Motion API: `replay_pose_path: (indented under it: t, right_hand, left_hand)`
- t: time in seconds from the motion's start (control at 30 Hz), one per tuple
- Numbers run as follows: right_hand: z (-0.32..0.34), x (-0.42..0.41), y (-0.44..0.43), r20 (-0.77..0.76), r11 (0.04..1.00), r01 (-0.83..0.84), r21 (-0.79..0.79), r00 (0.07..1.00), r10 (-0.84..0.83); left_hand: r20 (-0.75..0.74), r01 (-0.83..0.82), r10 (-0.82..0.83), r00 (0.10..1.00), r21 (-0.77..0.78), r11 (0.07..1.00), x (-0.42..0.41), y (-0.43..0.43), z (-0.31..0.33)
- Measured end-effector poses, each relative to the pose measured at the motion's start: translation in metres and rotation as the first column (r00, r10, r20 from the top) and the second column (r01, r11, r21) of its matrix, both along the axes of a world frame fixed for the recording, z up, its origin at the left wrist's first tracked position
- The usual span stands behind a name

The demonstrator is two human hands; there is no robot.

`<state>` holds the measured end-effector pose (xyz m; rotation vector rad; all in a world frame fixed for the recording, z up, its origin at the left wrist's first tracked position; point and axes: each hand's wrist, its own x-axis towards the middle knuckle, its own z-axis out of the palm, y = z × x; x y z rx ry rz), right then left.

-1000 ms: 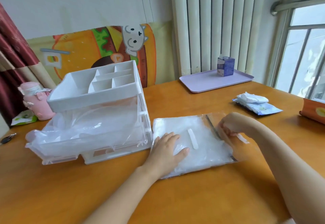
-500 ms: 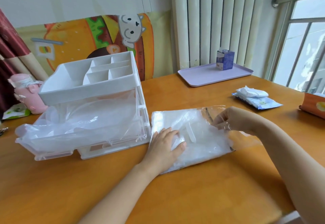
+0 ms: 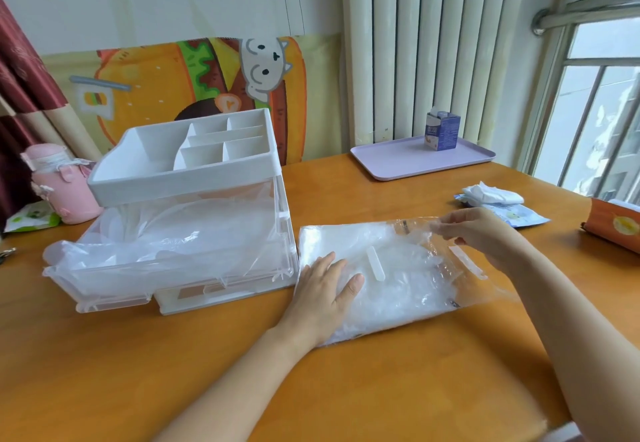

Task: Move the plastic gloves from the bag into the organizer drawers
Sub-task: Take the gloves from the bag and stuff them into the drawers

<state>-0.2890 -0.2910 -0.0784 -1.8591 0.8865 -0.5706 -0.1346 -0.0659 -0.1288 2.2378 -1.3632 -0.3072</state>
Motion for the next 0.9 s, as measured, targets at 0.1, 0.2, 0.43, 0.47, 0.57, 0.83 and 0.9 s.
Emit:
replay_pose_path:
  t: [0.1,0.2,0.43,0.47,0.57,0.83,0.9]
  right_hand:
    - [0.0,0.001,0.0,0.233,0.99,0.095,0.102,0.966,-0.116]
    - [0.004,-0.001,-0.002,0.411,0.967,0.187,0.174,0.878,-0.244]
    - [0.026,-0.012,0.016,0.743,0.934,-0.215,0.285,0.665,-0.074]
    - [0.029,-0.012,0.021,0.764,0.923,-0.277,0.268,0.645,-0.028]
    - [0.033,-0.014,0.037,0.829,0.874,-0.406,0.266,0.559,0.007]
    - [0.029,-0.015,0.068,0.881,0.69,-0.658,0.301,0.469,0.064]
    - [0.032,-0.016,0.08,0.861,0.673,-0.649,0.355,0.507,0.035]
  left_hand:
    - [0.003,-0.003,0.003,1.0,0.021,1.0,0.0,0.001,0.0]
    - [0.027,-0.007,0.005,1.0,0.05,0.999,0.001,0.0,-0.002]
    - [0.008,-0.001,0.0,1.0,0.01,1.0,0.001,-0.001,0.0]
    - [-0.021,0.001,-0.002,1.0,-0.031,1.0,0.001,-0.001,0.001]
    - [-0.185,-0.006,-0.032,0.982,-0.205,0.979,-0.005,0.001,0.01]
    - [-0.611,-0.021,-0.274,0.743,-0.43,0.902,-0.026,-0.004,0.031]
    - [-0.65,0.002,-0.331,0.684,-0.453,0.892,-0.03,-0.002,0.038]
